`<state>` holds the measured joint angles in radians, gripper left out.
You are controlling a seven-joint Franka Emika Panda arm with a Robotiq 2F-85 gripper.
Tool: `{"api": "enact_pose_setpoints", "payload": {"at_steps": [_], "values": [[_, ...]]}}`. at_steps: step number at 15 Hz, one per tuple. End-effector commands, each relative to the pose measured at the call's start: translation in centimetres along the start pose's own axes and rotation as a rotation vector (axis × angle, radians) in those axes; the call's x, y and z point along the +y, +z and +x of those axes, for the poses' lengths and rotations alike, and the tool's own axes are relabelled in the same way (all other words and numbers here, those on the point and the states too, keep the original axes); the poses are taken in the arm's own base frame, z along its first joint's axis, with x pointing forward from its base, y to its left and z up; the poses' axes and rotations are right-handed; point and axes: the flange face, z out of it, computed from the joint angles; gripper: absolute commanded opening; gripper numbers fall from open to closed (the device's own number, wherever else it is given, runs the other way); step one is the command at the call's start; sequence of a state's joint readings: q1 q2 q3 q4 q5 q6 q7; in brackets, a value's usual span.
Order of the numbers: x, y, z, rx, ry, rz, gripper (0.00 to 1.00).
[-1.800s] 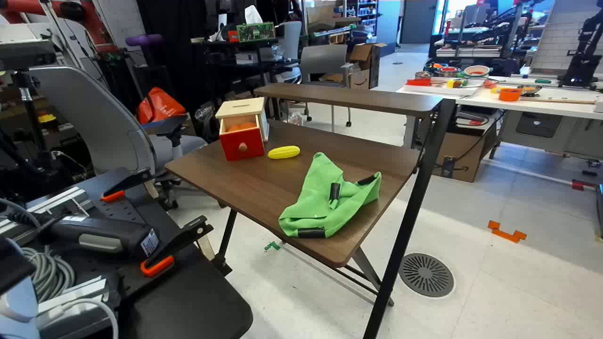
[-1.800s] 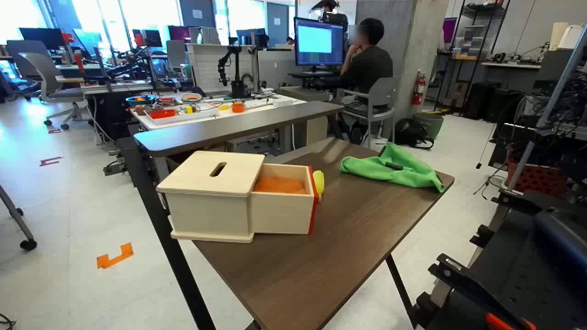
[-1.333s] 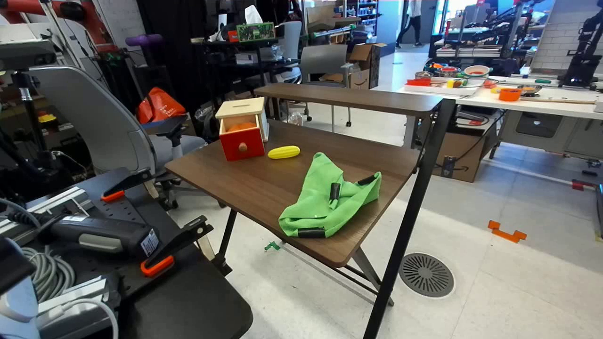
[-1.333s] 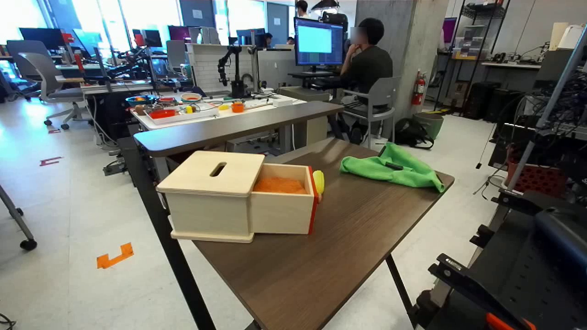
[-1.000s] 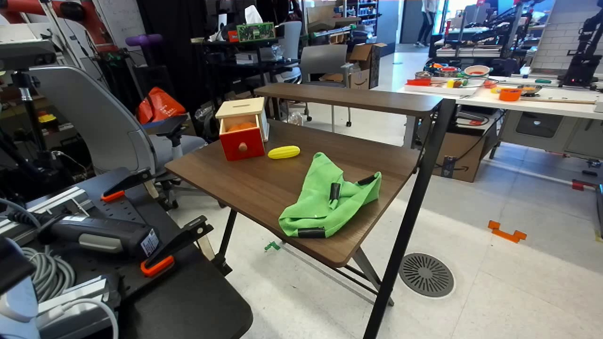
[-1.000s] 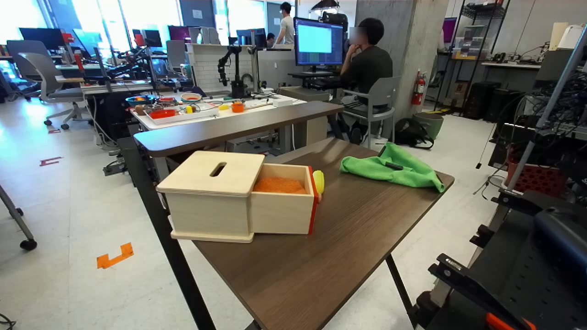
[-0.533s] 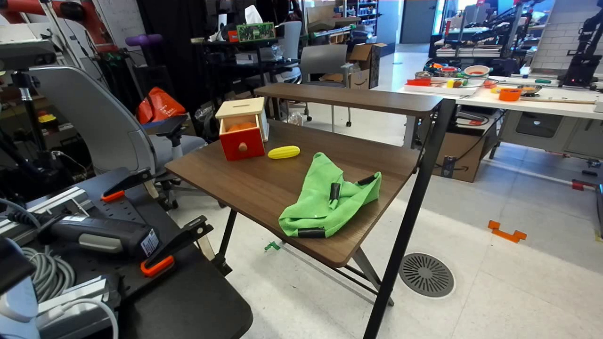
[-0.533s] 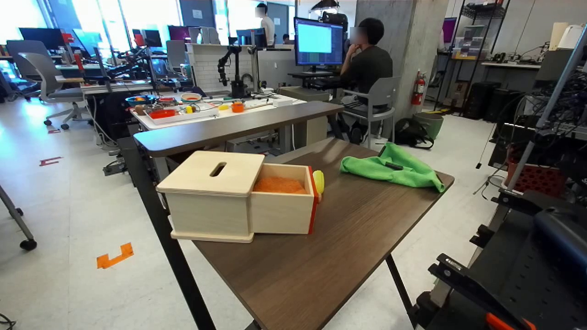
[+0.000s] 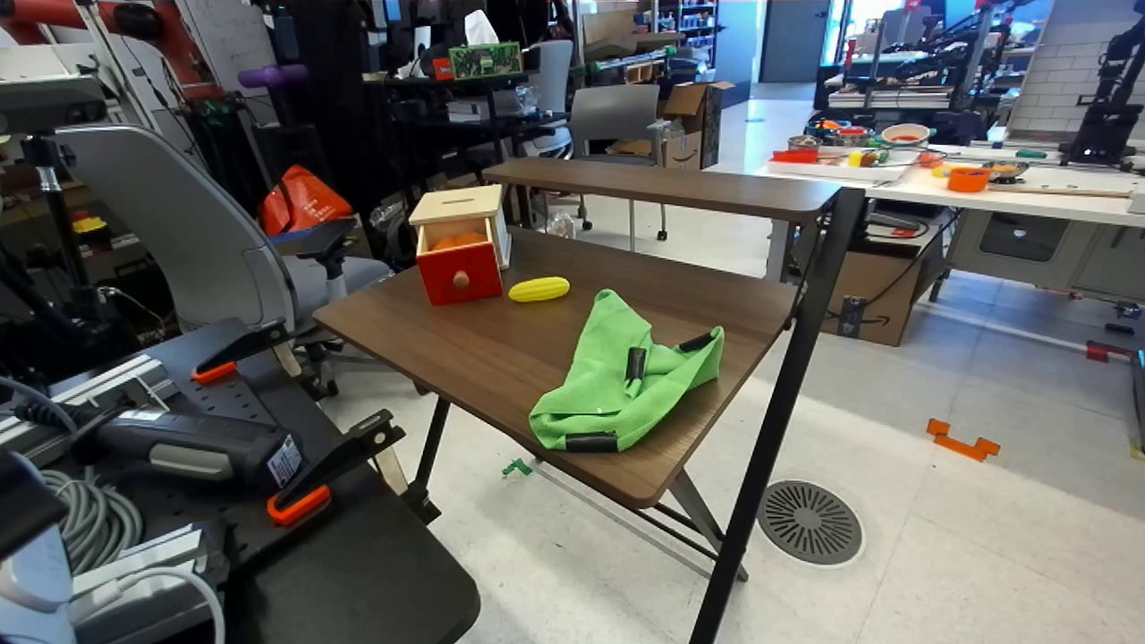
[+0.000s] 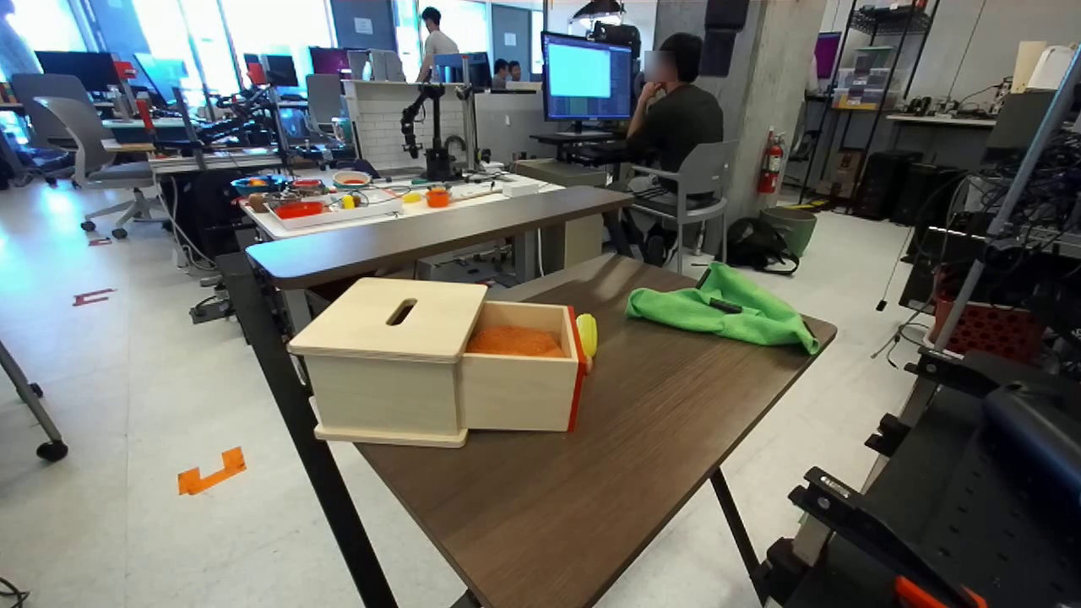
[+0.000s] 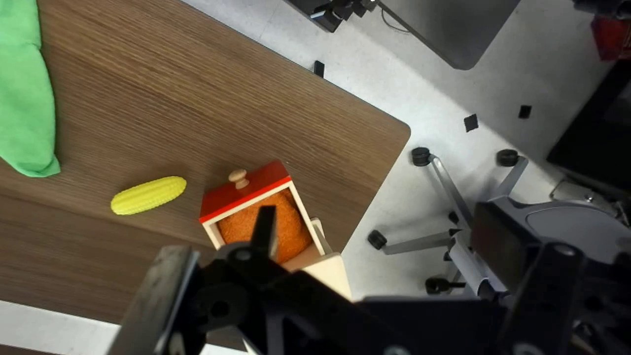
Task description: Close the drawer
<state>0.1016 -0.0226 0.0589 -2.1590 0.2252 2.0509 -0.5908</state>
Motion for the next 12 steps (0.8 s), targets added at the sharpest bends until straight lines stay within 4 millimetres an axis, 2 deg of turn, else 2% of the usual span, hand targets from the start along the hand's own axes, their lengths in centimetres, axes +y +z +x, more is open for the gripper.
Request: {"api": "enact_pose_setpoints", "payload": {"at_steps": [1,7,9,12], "values": [[0.3,0.4,0.0,-0.007,-0.011,0.007,1.0],[0.5,0.8,0.2,-0.019,-0.017,-0.019,1.0],[1.1,2.4,1.0,-0.046,-0.002,-0.067,1.0],[3.0,5.8,2.7,-0.096,-0.003,-0.122,1.0]]}}
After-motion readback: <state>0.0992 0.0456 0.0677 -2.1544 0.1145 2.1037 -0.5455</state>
